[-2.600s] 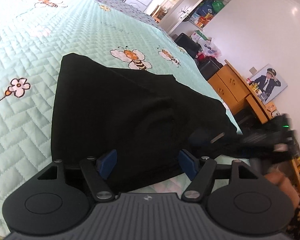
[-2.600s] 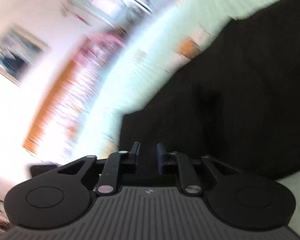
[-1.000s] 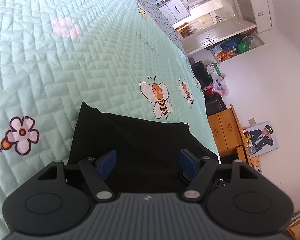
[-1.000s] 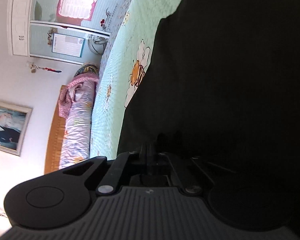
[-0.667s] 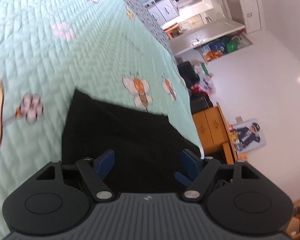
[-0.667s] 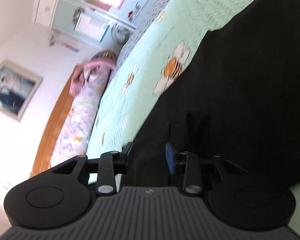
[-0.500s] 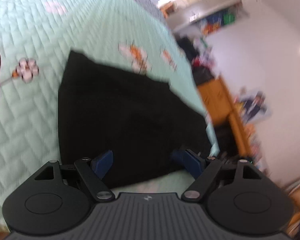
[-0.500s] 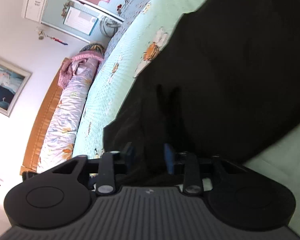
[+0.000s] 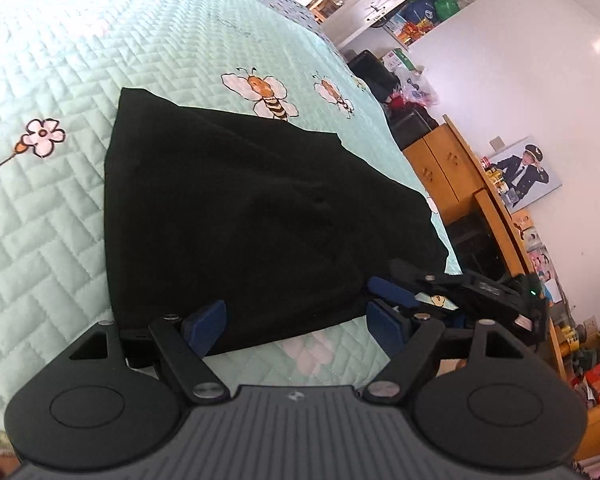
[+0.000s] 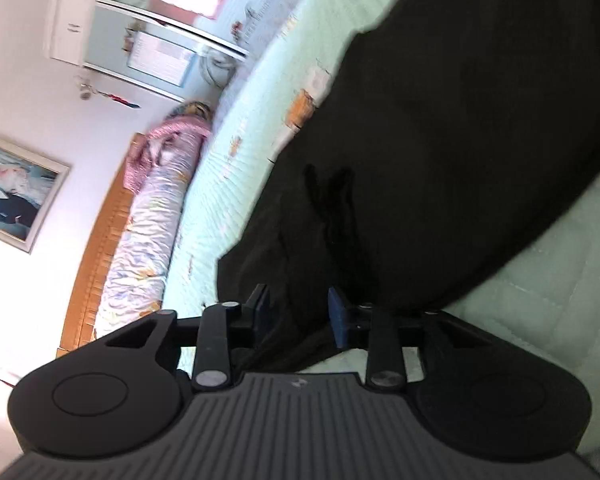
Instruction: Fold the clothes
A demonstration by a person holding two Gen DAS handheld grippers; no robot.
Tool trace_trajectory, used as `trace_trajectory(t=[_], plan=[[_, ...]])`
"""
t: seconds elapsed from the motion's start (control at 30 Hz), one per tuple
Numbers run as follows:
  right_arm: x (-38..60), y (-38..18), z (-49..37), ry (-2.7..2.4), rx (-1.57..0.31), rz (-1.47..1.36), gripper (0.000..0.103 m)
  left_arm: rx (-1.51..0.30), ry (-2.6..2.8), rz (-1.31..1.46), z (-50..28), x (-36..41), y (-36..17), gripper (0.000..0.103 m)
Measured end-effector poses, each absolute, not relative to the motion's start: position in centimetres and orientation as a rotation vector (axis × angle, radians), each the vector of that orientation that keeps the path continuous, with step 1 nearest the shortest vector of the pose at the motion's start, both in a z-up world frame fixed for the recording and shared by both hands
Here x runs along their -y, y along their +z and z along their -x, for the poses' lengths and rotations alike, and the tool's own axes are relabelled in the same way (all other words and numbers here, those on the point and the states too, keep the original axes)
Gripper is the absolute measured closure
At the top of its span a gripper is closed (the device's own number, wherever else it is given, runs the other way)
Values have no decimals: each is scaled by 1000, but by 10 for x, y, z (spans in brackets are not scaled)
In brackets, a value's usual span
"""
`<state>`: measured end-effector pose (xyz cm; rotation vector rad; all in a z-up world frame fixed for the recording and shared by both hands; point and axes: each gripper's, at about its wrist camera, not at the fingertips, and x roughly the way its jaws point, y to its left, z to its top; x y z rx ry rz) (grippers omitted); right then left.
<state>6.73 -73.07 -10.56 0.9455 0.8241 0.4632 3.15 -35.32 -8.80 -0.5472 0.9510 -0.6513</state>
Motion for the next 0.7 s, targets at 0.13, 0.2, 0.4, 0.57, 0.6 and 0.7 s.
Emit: trace_trajectory(t=[0.13, 0.2, 0.4, 0.57, 0.6, 0.7], plan=[[733, -122, -64, 453, -829, -958, 55, -959, -644, 535, -32, 355, -90, 23], [736, -131, -65, 407, -845, -957, 76, -965, -631, 537, -33, 357, -88, 23], [745, -124, -60, 425, -793, -968, 58, -962, -653, 560, -36, 373, -72, 22], [755, -127, -52, 376, -797, -940, 73, -956, -742, 473, -47, 421, -66, 22], [756, -126, -50, 371, -790, -939, 72, -957, -743, 455, -52, 430, -69, 22], [772, -121, -41, 345, -739, -981, 60, -965, -717, 453, -61, 445, -80, 22]])
